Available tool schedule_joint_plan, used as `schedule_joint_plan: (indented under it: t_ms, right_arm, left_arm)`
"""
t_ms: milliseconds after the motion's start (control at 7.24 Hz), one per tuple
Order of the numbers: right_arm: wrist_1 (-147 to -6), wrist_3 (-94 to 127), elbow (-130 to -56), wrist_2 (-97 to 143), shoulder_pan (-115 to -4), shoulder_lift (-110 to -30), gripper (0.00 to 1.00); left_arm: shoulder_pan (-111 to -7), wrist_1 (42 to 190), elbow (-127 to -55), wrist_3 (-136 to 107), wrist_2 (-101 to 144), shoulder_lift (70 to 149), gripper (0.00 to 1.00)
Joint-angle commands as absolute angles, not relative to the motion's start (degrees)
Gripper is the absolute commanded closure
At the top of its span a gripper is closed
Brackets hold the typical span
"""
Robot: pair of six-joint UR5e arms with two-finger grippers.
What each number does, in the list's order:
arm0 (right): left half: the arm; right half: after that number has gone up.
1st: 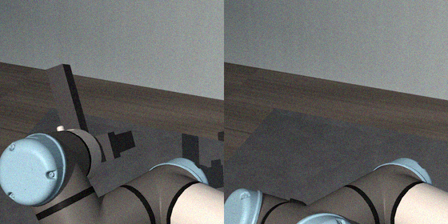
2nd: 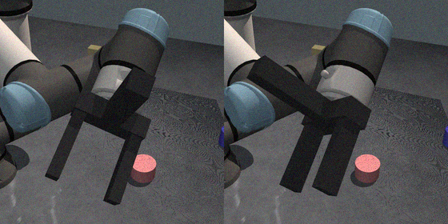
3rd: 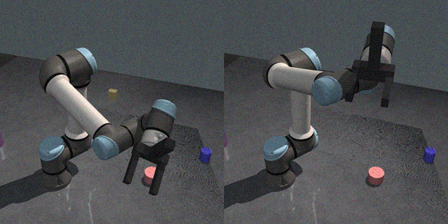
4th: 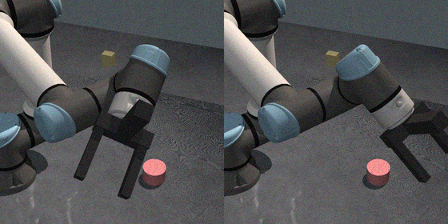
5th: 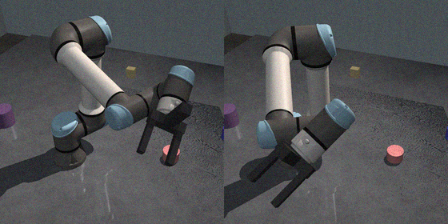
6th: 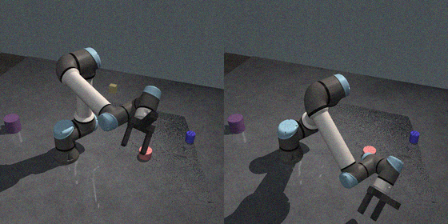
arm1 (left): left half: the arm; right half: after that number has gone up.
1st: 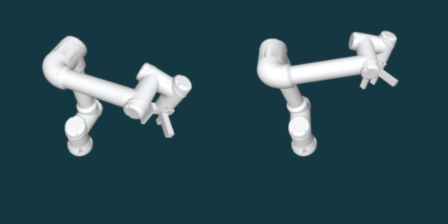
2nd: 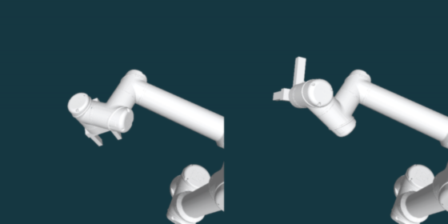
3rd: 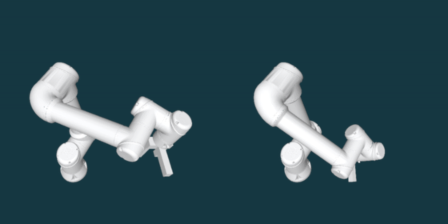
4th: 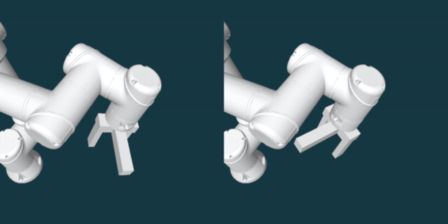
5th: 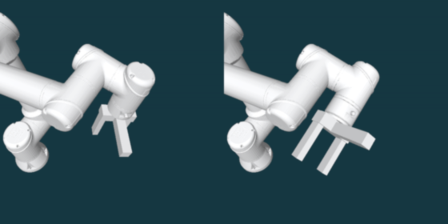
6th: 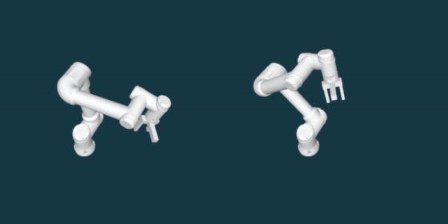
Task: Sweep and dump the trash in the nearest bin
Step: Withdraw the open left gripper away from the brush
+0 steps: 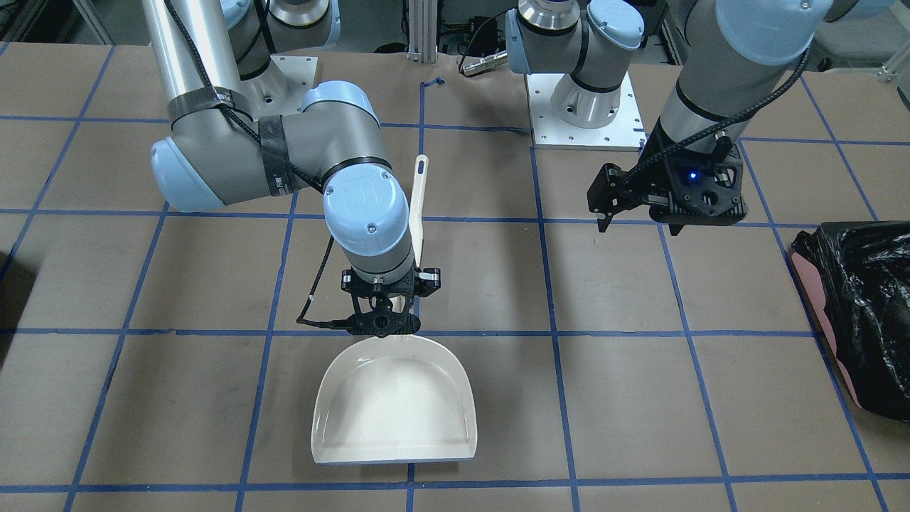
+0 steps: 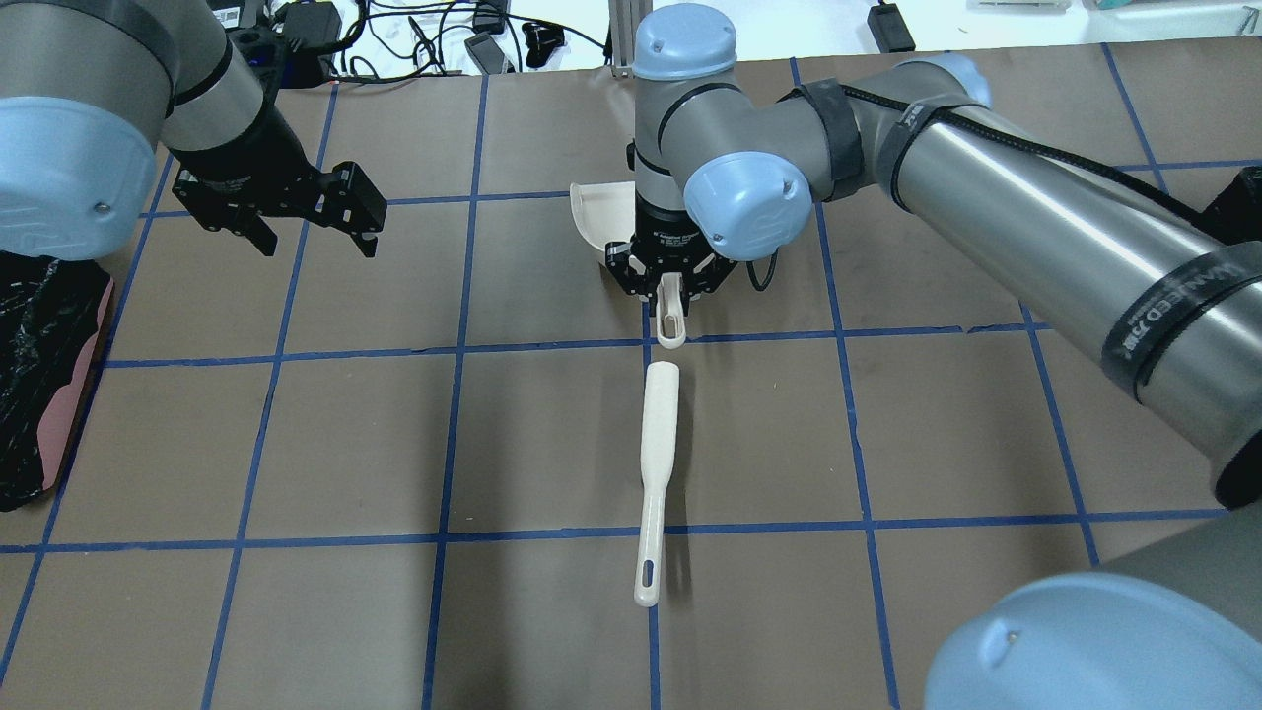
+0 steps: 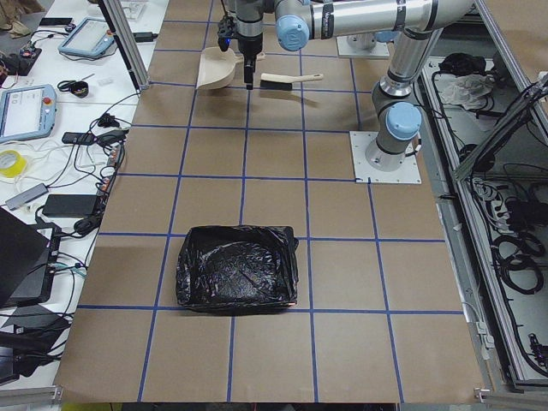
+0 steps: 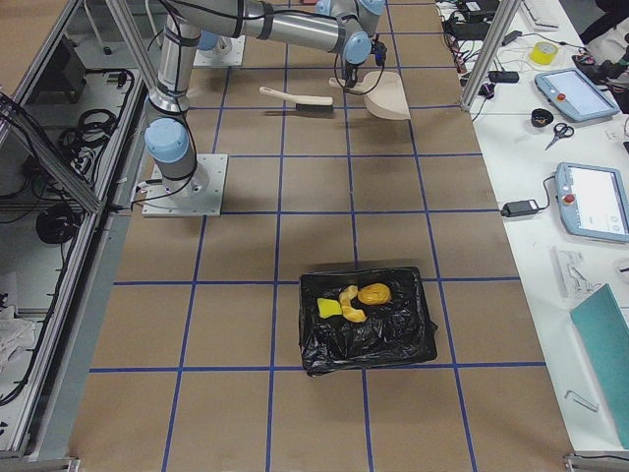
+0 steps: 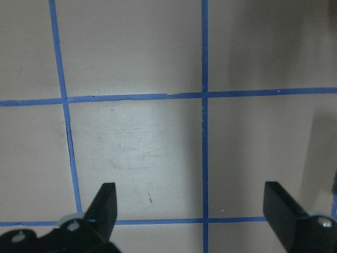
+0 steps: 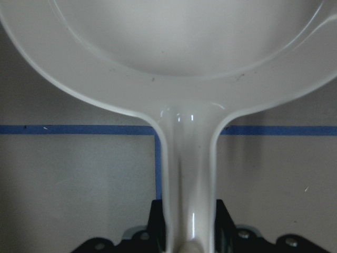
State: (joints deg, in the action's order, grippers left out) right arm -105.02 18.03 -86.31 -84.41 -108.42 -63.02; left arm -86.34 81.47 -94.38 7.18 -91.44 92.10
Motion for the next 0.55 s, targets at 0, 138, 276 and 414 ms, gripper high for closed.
schedule_joint_plan:
  t_ms: [0, 138, 276, 414]
  right_arm:
    - [-105.82, 18.46, -87.45, -82.19, -108.72, -62.06, 1.0]
    - [-106.86, 18.2, -87.45, -82.18, -108.72, -61.53, 1.0]
    - [-107.83, 17.76, -87.45, -82.26, -108.72, -61.52, 1.0]
    - [-108.28, 17.49, -87.1, -82.27, -108.72, -61.09, 1.0]
  left_arm:
    - [-85.96, 81.39, -94.48, 8.61, -90.54, 91.58, 0.0]
    - [-85.96, 81.65, -94.57, 8.61, -89.66, 91.5, 0.0]
    - [-85.96, 81.65, -94.57, 8.61, -89.74, 91.49, 0.0]
    - [-86.13, 81.56, -94.57, 8.7, -89.13, 91.32, 0.0]
